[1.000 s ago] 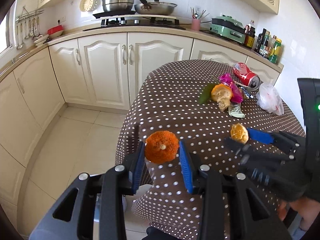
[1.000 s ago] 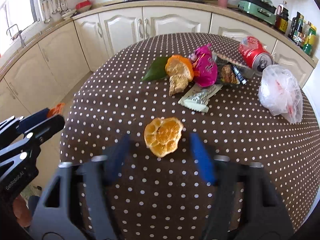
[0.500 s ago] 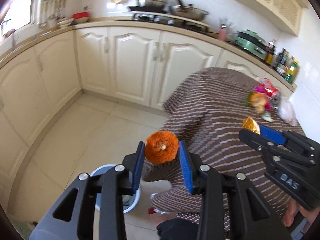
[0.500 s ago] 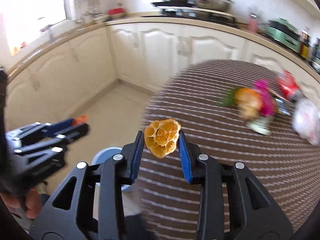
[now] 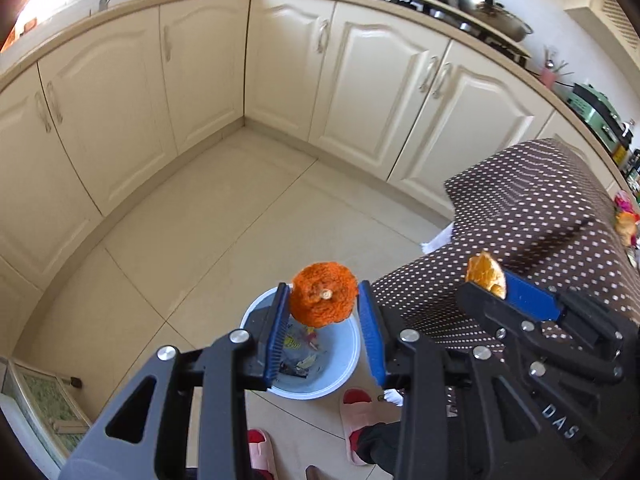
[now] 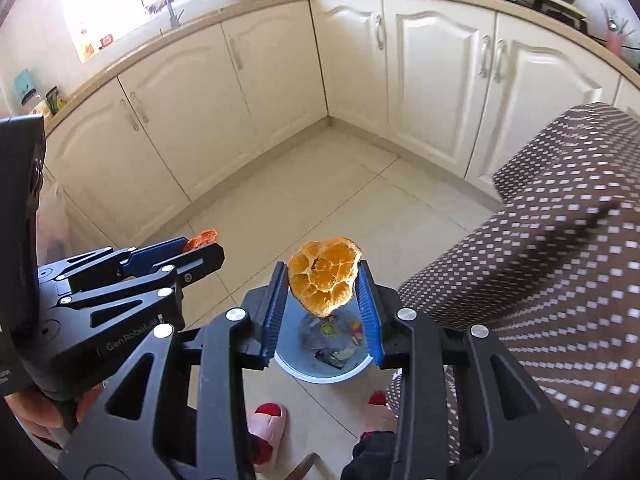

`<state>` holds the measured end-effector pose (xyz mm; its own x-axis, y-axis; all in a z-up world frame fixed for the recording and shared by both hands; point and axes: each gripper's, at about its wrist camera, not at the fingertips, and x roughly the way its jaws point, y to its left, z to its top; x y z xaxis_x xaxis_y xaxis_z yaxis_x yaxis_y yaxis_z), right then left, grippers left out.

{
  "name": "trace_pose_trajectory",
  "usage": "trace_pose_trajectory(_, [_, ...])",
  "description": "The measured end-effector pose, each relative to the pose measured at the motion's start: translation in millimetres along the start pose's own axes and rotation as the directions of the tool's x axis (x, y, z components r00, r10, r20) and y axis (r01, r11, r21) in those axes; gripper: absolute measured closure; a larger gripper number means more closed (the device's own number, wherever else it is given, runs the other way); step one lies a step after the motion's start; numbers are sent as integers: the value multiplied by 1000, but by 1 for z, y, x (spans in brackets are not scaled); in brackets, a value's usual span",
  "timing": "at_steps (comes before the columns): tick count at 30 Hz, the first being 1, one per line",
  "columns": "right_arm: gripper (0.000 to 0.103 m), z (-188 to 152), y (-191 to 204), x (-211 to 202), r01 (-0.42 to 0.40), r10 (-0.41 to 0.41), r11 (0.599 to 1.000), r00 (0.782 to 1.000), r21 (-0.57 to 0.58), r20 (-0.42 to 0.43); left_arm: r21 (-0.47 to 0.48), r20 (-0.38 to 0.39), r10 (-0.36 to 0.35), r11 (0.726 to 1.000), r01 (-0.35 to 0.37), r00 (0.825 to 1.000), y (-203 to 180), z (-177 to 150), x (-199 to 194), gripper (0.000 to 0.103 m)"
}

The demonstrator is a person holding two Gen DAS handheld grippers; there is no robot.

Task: Collect trash
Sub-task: 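Carry both peels over the bucket and open the left tool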

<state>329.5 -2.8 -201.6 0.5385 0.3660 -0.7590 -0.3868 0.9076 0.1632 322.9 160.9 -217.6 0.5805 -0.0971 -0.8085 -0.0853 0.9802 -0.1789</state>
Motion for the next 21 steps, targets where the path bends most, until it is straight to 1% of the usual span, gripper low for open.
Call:
trace_pose_trajectory(4, [69,4,0,17,7,-7,1000,1000,17,5,-21,-14,-9,1000,9,1000,4,4,17,68])
trace_pose_trajectory(5, [69,4,0,18,9,-9,1000,1000,19,2,-24,-18,-9,1000,9,1000,3,5,20,66])
trace_pose_trajectory(6, [69,3,0,20,11,-11,1000,1000,22,0,-27,-24,-8,1000,8,1000,4,6,24,63])
trace_pose_trajectory(7, [69,4,-2,23,13,-13,1000,1000,25,-1,-31,-25,-7,1000,6,1000,4,6,26,54])
trace_pose_trajectory(8, [69,2,-3,25,14,-14,1000,1000,25,-7,-34,-21,-5,999,4,1000,6,6,28,50])
trace_pose_trajectory(10, [69,-2,-5,25,14,-14,999,1000,29,-14,-37,-14,3,999,-4,1000,7,4,28,47])
trace_pose_trajectory(16, [69,-3,-2,33,10,-9,999,999,30,-32,-52,-23,7,999,-9,1000,14,0,30,47])
trace_pose_trajectory(21, [69,-1,3,35,3,-2,999,1000,33,-30,-57,-23,14,998,-15,1000,18,-2,27,47])
